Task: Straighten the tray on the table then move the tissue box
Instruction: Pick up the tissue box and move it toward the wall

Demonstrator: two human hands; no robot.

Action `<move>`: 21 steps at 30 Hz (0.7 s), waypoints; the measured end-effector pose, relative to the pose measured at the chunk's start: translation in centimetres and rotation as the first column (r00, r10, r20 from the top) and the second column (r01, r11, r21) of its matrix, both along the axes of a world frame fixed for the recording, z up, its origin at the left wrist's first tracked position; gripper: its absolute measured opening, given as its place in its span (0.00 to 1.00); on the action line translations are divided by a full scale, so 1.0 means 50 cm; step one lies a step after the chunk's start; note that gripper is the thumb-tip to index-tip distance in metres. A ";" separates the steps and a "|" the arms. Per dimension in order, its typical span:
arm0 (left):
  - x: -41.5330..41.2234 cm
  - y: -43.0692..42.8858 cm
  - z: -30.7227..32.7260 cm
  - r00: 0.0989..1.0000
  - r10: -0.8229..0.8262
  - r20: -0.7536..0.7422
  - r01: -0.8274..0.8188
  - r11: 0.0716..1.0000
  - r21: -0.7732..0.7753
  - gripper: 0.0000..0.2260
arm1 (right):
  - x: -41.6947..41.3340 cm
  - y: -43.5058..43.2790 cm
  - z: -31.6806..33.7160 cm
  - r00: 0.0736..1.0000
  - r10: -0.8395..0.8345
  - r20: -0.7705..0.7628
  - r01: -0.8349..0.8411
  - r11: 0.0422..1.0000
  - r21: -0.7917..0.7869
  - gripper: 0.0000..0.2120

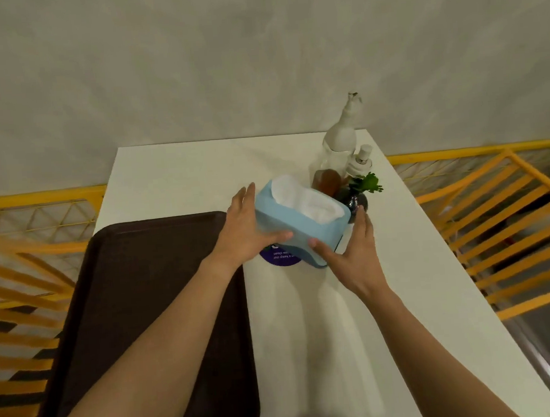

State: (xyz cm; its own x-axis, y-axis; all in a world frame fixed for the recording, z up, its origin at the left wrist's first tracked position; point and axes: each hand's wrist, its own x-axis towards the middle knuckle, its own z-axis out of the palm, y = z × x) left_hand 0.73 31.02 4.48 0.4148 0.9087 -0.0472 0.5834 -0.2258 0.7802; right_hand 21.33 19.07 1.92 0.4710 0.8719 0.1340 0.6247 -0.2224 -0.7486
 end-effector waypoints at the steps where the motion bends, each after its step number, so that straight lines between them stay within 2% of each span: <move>1: 0.006 0.009 -0.004 1.000 -0.011 -0.015 0.011 1.000 -0.011 0.61 | 0.002 0.003 -0.004 0.999 0.040 -0.035 -0.040 0.999 0.014 0.49; 4: 0.016 0.024 -0.022 0.999 -0.047 0.013 0.048 0.998 -0.035 0.56 | 0.011 0.008 -0.024 0.983 0.132 -0.132 -0.125 0.990 0.059 0.46; 7: 0.019 0.030 -0.044 0.998 -0.056 0.043 0.055 0.998 0.022 0.48 | 0.014 0.007 -0.042 0.975 0.144 -0.168 -0.137 0.989 0.051 0.47; 12: 0.015 0.050 -0.060 0.999 -0.024 0.042 0.022 0.998 0.057 0.50 | 0.006 0.020 -0.046 0.968 0.146 -0.202 -0.145 0.989 0.021 0.48; 21: -0.007 0.127 -0.055 0.996 0.005 0.088 -0.006 1.000 0.009 0.46 | -0.036 0.088 -0.035 0.971 0.138 -0.194 -0.138 0.990 0.012 0.47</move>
State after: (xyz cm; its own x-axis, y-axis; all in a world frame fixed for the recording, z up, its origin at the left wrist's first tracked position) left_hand 0.39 37.38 1.71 0.4121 0.9111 -0.0021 0.5135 -0.2304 0.8266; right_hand 19.54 23.47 0.17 0.3631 0.9304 0.0503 0.4920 -0.1456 -0.8584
